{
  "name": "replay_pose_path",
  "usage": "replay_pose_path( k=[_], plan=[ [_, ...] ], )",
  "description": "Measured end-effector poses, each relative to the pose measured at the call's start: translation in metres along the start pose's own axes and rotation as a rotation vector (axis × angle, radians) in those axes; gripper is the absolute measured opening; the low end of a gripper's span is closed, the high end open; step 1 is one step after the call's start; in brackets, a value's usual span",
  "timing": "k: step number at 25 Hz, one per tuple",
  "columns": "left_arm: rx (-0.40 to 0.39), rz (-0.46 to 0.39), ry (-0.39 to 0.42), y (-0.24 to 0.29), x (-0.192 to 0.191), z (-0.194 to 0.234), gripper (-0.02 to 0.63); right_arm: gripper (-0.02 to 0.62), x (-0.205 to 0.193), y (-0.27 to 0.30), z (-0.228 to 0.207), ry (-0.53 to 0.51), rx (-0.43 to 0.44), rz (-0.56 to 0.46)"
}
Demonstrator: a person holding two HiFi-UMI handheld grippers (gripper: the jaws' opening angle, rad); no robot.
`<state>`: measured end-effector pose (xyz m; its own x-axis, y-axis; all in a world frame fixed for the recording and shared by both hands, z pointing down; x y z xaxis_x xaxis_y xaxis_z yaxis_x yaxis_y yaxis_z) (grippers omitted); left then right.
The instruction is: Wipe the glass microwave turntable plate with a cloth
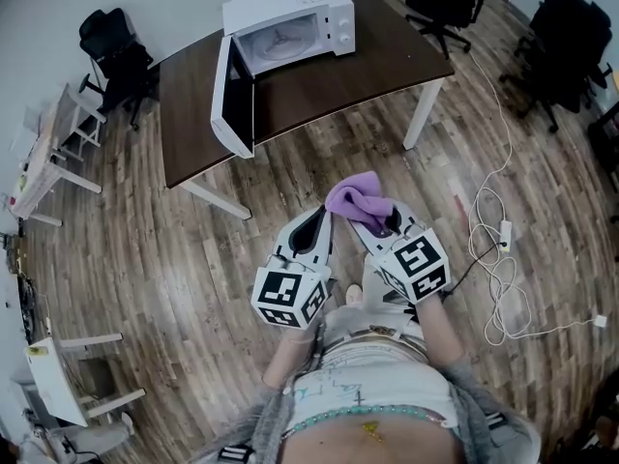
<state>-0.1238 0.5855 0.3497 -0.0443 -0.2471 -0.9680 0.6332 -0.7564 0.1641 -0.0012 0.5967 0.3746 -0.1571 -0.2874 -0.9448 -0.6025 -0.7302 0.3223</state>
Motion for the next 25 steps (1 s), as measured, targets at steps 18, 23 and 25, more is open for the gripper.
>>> replay_pose_path(
  k=[18, 23, 25],
  plan=[
    [0.107, -0.009, -0.014, 0.136, 0.044, 0.06, 0.011, 0.115, 0.055, 0.1, -0.131, -0.024, 0.134, 0.002],
    [0.169, -0.01, 0.052, 0.169, 0.056, 0.066, 0.011, 0.115, 0.064, 0.116, -0.167, -0.03, 0.167, 0.011],
    [0.18, -0.009, 0.035, 0.181, 0.059, 0.068, 0.011, 0.115, 0.068, 0.122, -0.18, -0.03, 0.185, 0.013]
  ],
)
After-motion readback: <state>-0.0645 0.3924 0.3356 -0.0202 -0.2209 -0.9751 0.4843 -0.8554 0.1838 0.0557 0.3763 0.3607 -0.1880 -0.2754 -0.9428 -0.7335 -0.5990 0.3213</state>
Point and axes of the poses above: the fingertips, and each gripper's own axes: y forward along the fingers, z to its left, x out of its top, the point moved 6 cm from there along -y, backward along the fingers, and after that the axes turned 6 degrees about x, right-handed, at the moved point
